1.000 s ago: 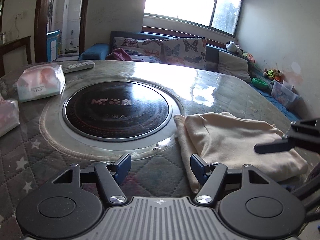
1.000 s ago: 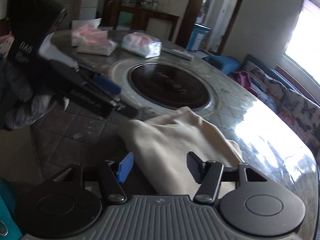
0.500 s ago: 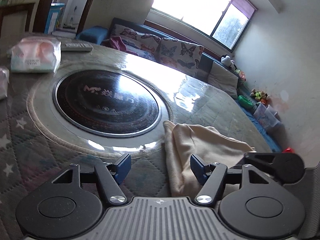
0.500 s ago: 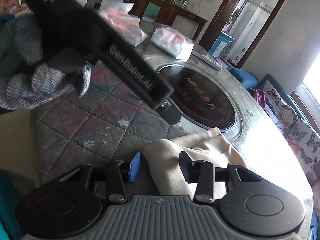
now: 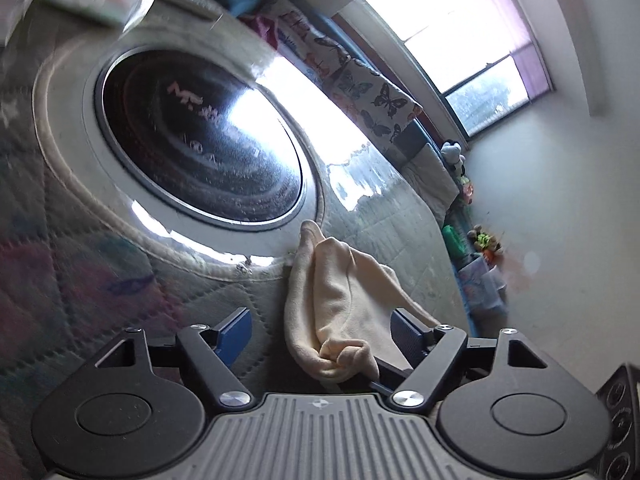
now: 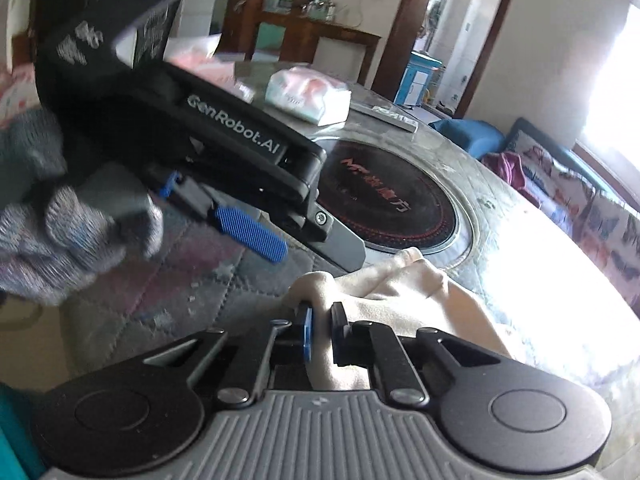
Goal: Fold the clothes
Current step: 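Grasp the sweater edge with the left tool and lift it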
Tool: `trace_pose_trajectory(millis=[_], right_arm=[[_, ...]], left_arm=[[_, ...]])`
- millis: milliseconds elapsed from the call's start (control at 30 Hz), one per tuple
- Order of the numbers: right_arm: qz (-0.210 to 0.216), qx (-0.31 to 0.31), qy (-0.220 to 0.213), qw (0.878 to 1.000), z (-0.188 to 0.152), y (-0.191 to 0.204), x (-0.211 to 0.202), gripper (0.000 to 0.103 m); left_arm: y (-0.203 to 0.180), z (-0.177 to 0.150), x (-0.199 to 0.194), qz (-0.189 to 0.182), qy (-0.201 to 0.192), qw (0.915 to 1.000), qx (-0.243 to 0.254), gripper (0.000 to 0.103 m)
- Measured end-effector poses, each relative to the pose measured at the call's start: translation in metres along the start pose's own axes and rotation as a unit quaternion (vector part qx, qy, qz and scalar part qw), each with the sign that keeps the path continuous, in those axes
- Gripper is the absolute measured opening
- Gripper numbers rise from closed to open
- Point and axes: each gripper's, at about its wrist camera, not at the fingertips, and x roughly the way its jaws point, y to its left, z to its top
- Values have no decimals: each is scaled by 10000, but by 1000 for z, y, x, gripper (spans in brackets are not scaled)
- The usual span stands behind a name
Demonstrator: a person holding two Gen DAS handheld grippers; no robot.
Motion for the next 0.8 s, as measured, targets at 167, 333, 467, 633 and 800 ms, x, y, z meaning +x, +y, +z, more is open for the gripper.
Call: trace_pose_trajectory(millis=[167, 333, 467, 633, 800], right_arm=[[155, 324, -201, 9992, -1, -15, -16, 7], [315, 458, -322, 9979, -5, -23, -31, 6], [447, 482, -365, 9972, -10, -24, -39, 6], [590, 476, -412, 9963, -16, -20, -45, 6], [638, 517, -451, 9956, -20, -17, -48, 6]], left_arm=[[4, 0, 14, -269, 199, 9980, -530, 80], [2, -1, 24, -431, 268, 9960, -737, 78], [4, -3, 28, -523, 278, 9947, -841, 68], [11, -7, 31, -586, 344, 9921, -1058, 44], [20, -11, 31, -521, 290, 9900, -1275, 27]])
